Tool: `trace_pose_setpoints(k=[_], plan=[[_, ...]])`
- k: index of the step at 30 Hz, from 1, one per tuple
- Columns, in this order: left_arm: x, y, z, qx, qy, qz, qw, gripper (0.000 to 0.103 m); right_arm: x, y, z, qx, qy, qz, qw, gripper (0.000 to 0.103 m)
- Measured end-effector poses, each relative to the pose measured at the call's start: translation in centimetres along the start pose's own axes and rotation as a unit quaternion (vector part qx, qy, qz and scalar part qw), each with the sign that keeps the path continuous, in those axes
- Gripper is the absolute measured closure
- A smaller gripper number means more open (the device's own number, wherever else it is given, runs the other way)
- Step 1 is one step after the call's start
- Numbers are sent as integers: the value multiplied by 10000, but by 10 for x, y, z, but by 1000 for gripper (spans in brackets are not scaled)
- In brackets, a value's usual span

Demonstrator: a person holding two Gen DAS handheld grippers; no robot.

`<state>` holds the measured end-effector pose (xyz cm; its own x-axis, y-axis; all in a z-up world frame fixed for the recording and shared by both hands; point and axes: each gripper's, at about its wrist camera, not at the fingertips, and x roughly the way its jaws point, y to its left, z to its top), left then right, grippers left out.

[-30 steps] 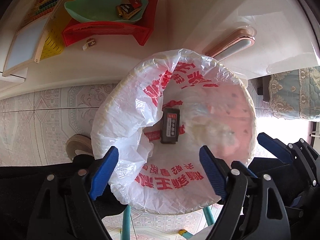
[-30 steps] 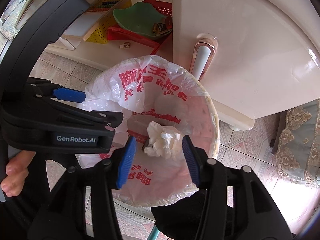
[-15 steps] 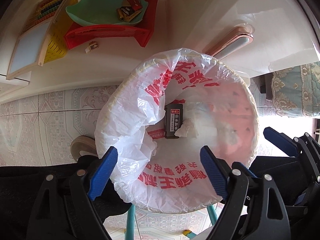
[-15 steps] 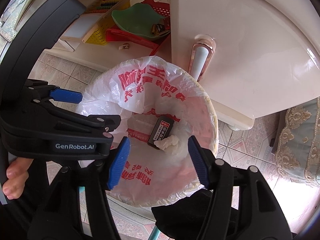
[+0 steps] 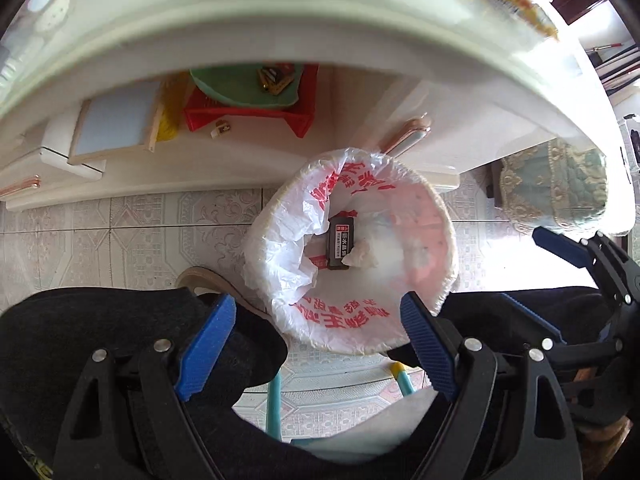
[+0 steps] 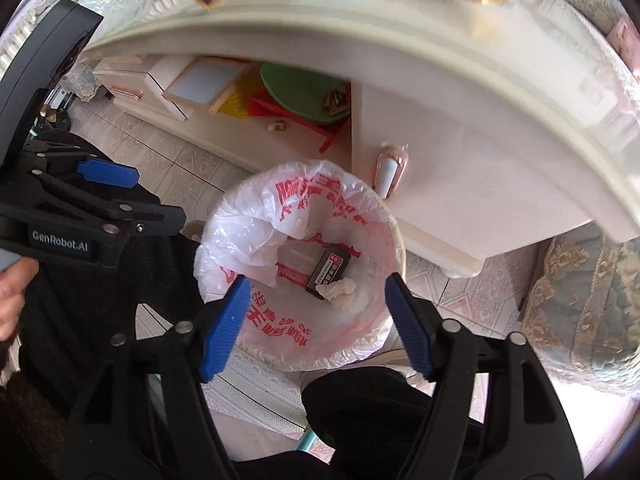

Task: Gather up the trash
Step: 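Raise both tools from the bin back over the table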

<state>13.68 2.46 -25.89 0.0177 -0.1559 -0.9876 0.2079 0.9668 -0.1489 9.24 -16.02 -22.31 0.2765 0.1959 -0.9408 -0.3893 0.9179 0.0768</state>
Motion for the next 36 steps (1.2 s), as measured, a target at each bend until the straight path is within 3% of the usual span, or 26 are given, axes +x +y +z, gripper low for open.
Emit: trace_pose_setpoints(k=[3,9,17,22,27,36], plan=[[-70,0,8,156,-342,229,9990,16,-67,2,19,-393,-436,-67,9983,15],[-192,-15,20,406,-965,522,9931,8,-181,5,60,-906,-1130,-1,9895,9],[-280,-51,33,664,-1120,109,9914,7,-256,-12,98,-998,-1666,88,9809,9],[-308,-72,40,709,-1386,361,9872,7,-277,-28,109,-952,-1869,-14,9777,9],[-317,-79,56,768,-1432,340,9861,7,-280,-44,120,-907,-1919,-67,9772,9],[-277,-62,85,585,-1070,326,9920,7,-254,-54,133,-927,-1709,-76,9809,9]])
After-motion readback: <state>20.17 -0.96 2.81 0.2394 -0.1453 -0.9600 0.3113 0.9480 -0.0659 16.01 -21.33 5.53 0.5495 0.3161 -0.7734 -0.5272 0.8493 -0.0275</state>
